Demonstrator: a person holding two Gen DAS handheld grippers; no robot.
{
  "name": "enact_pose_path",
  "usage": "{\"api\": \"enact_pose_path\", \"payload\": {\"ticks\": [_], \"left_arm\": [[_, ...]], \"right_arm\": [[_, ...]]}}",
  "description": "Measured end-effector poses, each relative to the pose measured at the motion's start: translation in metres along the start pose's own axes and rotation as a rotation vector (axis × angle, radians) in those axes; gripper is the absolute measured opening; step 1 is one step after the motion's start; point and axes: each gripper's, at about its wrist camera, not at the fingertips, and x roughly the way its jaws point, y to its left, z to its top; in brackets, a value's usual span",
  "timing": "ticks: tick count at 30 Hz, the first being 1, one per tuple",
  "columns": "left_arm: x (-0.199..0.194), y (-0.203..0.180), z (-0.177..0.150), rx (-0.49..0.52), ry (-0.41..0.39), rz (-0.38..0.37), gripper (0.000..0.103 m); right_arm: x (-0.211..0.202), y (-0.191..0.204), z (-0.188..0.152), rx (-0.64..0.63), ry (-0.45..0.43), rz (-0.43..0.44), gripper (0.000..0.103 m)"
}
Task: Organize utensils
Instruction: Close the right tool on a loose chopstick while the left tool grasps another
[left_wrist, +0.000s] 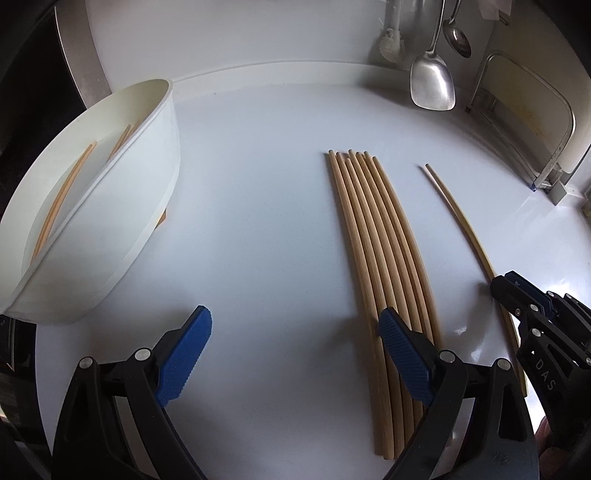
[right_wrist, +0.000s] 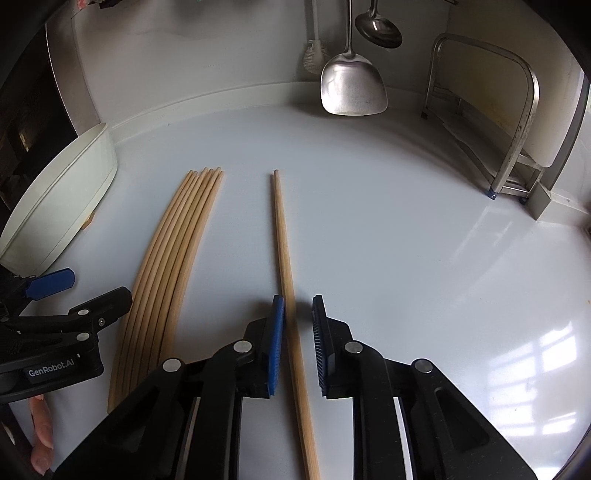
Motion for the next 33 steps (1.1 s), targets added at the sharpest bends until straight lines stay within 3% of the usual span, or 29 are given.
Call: {"api": "enact_pose_path", "payload": {"ticks": [33], "left_arm": [[0.0033,-0.0008,-0.0003,-0.031,0.0,-0.042,0.097]], "right_arm": [[0.003,-0.0006,0.0037,0.001,-0.001,0.011,0.016]]}}
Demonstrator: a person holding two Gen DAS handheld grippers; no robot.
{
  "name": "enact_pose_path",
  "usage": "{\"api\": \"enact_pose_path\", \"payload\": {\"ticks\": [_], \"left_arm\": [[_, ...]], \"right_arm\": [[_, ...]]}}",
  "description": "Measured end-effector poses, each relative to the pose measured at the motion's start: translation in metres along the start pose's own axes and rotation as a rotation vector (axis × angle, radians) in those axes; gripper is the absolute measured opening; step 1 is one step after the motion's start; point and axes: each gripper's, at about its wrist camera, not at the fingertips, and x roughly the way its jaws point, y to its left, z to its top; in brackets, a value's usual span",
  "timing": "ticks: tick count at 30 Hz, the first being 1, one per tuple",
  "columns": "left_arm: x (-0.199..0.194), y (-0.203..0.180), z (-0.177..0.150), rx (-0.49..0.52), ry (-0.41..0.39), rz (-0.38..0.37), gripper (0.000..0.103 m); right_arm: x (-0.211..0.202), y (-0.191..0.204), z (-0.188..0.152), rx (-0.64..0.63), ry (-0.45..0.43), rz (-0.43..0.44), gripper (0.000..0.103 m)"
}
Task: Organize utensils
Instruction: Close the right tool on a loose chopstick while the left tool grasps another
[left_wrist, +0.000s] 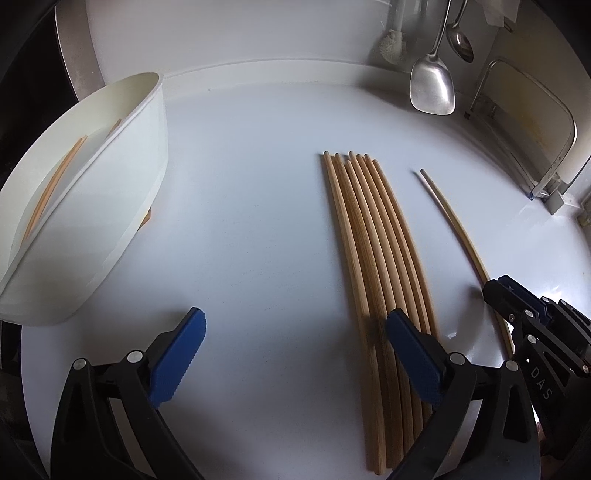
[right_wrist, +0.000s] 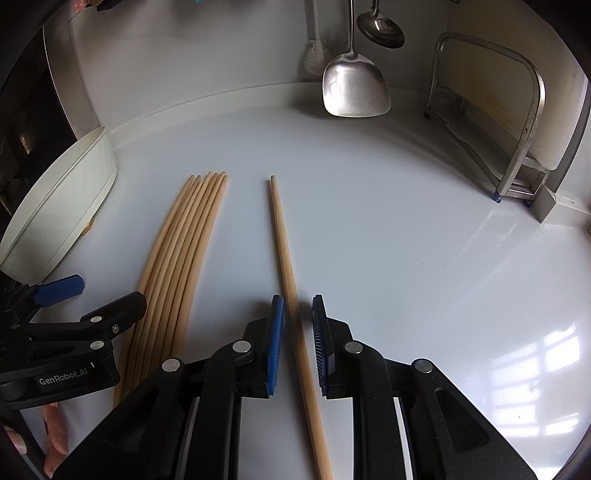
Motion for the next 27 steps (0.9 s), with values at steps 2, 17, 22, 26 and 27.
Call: {"api": "enact_pose_path", "payload": {"ticks": [2,17,22,26,27], "left_arm": [[0.0,0.0,0.001,0.001,-0.001,-0.004,0.097],[-0.002,0.011,-0.002,-0.024,0.007,-0.001,0.096],[-0.001,0.008,-0.001,-0.012,0.009,0.008,0.096],[0.002,0.004,0.001,0.006,0.007,0.036,0.097],[0.002,0.004,0.001,0.005,0.007,0.036,0.097]], "right_arm": [[0.0,-0.001,0.0,0.001,0.0,0.001,0.016],[0.001,-0.003,0.002,0.002,-0.001,0.002,0.016],[0.001,-0.003,0.002,0.003,-0.001,0.002,0.016],[0.001,-0.003,0.002,-0.003,-0.001,0.0,0.016],[0.001,-0.002,0.002,-0.006,0.0,-0.002,0.016]]}}
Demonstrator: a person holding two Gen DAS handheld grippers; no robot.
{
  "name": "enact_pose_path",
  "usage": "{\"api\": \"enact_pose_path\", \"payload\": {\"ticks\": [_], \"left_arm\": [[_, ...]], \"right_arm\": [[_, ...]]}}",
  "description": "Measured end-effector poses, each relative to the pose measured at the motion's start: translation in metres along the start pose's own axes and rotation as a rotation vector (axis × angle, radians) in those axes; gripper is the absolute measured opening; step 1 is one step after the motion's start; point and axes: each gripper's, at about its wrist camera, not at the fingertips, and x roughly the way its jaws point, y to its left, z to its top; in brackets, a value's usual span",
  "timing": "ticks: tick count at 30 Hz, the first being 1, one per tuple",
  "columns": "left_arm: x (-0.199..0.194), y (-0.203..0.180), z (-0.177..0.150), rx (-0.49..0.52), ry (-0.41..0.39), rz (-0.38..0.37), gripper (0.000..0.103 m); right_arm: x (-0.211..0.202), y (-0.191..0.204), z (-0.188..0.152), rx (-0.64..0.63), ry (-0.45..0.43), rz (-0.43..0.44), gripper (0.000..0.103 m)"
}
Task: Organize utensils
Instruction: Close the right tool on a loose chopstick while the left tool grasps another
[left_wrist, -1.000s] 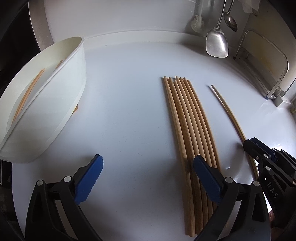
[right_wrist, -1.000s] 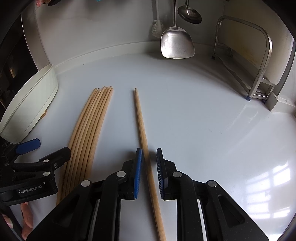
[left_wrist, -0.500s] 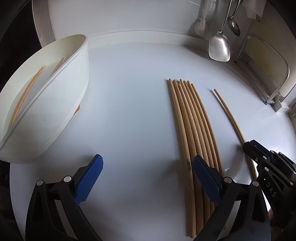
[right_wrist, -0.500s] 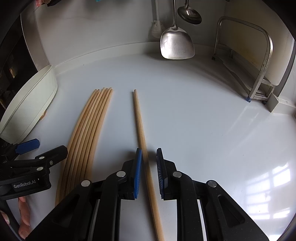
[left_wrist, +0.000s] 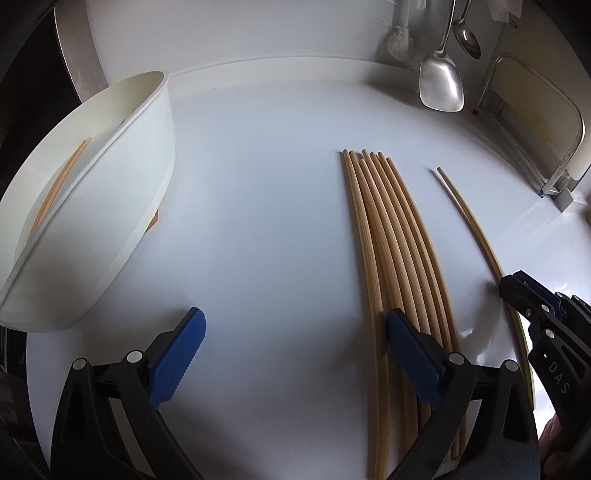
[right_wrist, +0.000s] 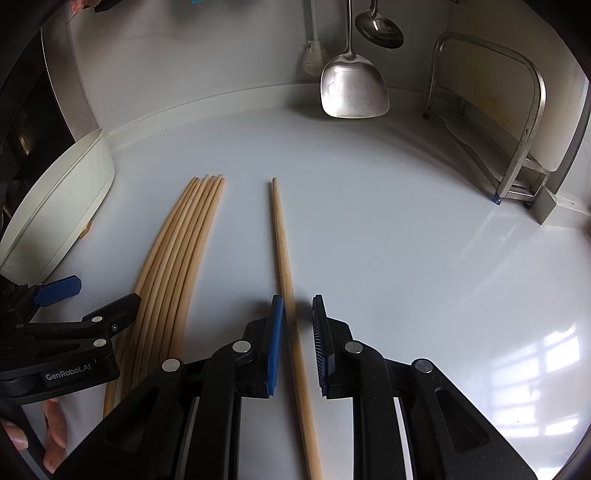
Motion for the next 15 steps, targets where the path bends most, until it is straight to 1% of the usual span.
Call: {"api": "enact_pose_path", "payload": {"ticks": [3,5,7,11,13,15], "left_arm": [[0.0006,0.0,0.0022,-0.005,0.003,0.005,0.098],[0.0006,0.0009,0.0034,-0.007,0.003,0.006,0.098],[0.0004,0.0016,0.0038,-0.005,0.001,0.006,0.098],[0.0006,0.0016,0.0061,-0.002,-0.006,0.002,0.095],[-0.0014,0.0,0.0068,0.003,-0.013,-0.001,0.086],[-0.0039,-0.002,0.0067,0.009,-0.014,-0.005,0.079]], "right_arm": [[0.0001,0.0029,-0.0004,-0.021,0.003,-0.017,0.017],[-0.0002,0.0044,-0.0012,-0.028,0.005,-0.027,0.023],[-0.0004,0.0041,-0.0017,-0.027,0.006,-0.034,0.026],[-0.0011,0.0037,-0.0028,-0.044,0.007,-0.044,0.026],[-0.0015,0.0064,-0.0036,-0.074,0.009,-0.046,0.026],[-0.0022,0.0088,-0.0048,-0.09,0.013,-0.033,0.026]]}}
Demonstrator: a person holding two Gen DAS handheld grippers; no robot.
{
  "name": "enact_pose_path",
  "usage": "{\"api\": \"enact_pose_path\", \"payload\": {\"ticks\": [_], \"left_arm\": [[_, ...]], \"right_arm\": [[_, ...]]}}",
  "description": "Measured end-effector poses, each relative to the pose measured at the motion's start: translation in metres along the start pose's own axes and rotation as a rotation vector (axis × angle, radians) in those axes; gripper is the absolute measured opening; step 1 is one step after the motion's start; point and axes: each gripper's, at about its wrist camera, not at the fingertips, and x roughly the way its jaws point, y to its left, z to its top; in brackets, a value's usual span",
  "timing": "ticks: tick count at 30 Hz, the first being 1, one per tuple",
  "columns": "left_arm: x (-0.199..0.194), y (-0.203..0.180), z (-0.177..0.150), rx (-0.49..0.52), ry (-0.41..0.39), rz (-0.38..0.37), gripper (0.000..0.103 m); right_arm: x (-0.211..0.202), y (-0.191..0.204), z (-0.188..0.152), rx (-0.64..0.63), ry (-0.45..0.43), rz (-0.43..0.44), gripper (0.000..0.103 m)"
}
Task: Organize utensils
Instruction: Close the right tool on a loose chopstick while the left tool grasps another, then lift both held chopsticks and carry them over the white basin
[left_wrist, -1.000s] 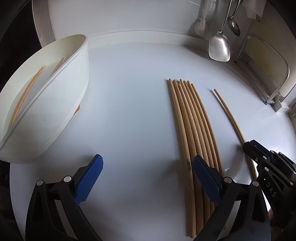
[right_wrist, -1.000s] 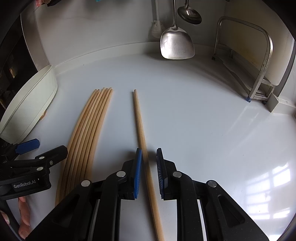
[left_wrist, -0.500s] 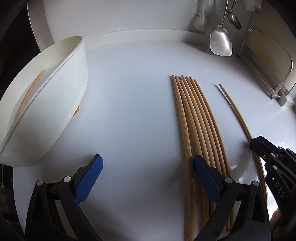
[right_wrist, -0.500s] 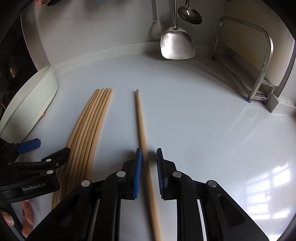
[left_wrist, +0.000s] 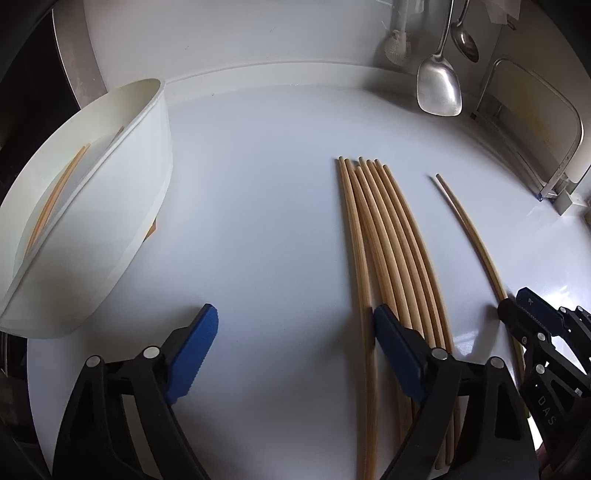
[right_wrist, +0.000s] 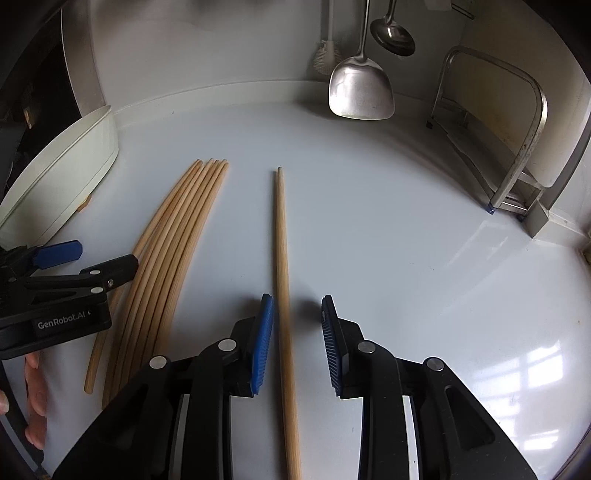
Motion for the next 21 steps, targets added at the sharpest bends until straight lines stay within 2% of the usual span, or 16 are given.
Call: {"api": "enact_pose_path", "payload": {"ticks": [3,5,6,7,8,9,10,14,18,21], "left_arm": [[-0.004,-0.004,-0.001,0.011,-0.008,-0.006,0.067],[-0.007,-0.006,-0.002,0.024,-0.014,-0.015,0.053],[-0.009,-0.007,-0.003,0.035,-0.015,-0.019,0.041],[-0.01,-0.009,-0.003,0.046,-0.014,-0.024,0.03],[-0.01,-0.011,-0.002,0.057,-0.012,-0.027,0.024],[-0.011,-0.013,-0.003,0.068,-0.011,-0.028,0.012],[-0.012,-0.015,-0.004,0.08,-0.009,-0.025,0.008],[-0.015,-0.016,-0.005,0.107,0.016,-0.037,0.007],[-0.018,-0.01,0.0,0.07,0.071,-0.093,0.007],[-0.031,-0.005,0.005,0.064,0.066,-0.097,0.007]], "right_arm": [[0.0,0.002,-0.001,-0.005,0.003,0.018,0.026],[0.0,0.003,0.001,-0.005,0.005,0.027,0.021],[0.0,0.004,0.001,-0.008,0.006,0.033,0.017],[0.0,0.006,0.002,-0.012,0.006,0.031,0.008],[0.0,0.007,0.002,-0.014,0.006,0.032,0.007],[0.001,0.008,0.003,-0.014,0.006,0.034,0.007],[0.001,0.007,0.003,-0.012,0.005,0.038,0.007],[0.001,0.002,0.004,0.028,0.005,0.07,0.007],[0.001,-0.01,0.008,0.123,0.039,0.12,0.006],[-0.008,-0.013,0.011,0.146,0.039,0.112,0.006]]}}
